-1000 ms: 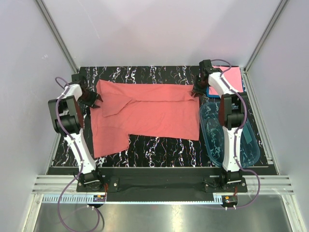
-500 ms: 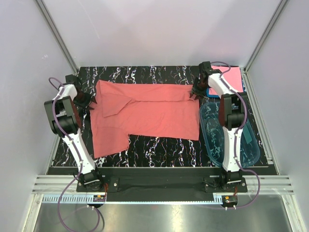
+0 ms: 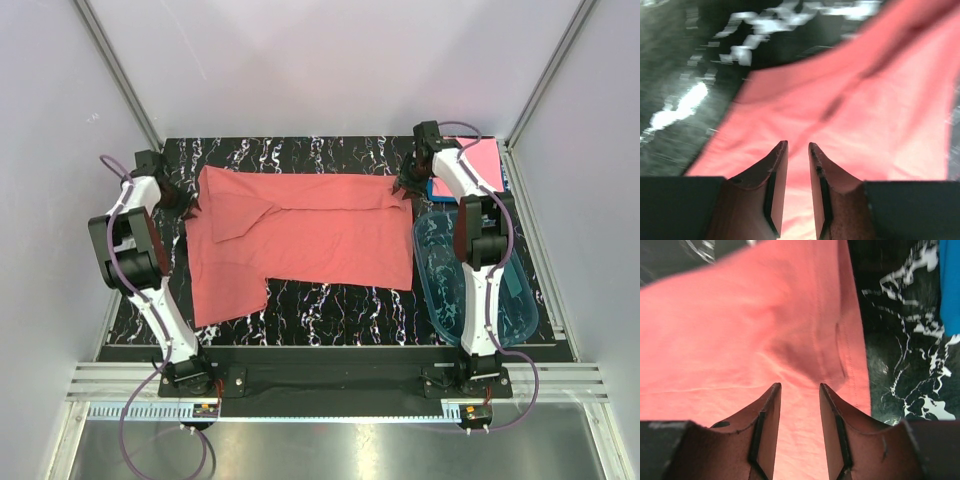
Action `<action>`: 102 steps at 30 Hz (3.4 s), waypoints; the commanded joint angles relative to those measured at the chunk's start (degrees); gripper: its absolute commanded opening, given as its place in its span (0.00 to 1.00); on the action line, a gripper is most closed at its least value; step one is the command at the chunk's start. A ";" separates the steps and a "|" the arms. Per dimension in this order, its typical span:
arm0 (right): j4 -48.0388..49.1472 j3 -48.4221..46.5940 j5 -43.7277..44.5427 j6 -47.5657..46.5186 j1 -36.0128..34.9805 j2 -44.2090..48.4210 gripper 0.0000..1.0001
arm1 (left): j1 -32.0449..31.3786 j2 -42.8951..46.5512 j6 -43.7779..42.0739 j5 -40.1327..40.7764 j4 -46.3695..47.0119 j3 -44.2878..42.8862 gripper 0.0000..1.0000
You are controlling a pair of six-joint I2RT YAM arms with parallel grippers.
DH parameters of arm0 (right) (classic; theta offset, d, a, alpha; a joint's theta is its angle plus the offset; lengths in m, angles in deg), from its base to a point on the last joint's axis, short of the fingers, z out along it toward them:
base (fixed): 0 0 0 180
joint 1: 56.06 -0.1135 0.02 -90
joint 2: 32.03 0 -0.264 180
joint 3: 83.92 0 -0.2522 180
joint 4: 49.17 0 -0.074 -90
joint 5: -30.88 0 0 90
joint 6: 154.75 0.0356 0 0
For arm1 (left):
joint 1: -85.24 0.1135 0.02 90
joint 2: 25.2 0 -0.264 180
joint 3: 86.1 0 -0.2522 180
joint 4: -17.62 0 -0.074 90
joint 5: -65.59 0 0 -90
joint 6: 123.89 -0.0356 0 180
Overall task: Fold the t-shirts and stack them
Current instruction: Fold the tshirt
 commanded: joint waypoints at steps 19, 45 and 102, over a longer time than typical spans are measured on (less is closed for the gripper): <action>32.01 0.54 -24.57 19.51 -17.18 -0.97 0.35 | -11.95 6.26 -4.96 -6.66 9.66 3.22 0.42; 36.44 11.34 -11.21 19.81 -28.80 1.84 0.15 | -28.82 8.65 -34.75 22.59 3.33 3.58 0.50; 53.93 -4.28 -11.21 44.33 -33.89 -20.40 0.28 | -26.36 1.25 -34.57 19.87 -0.45 -1.70 0.03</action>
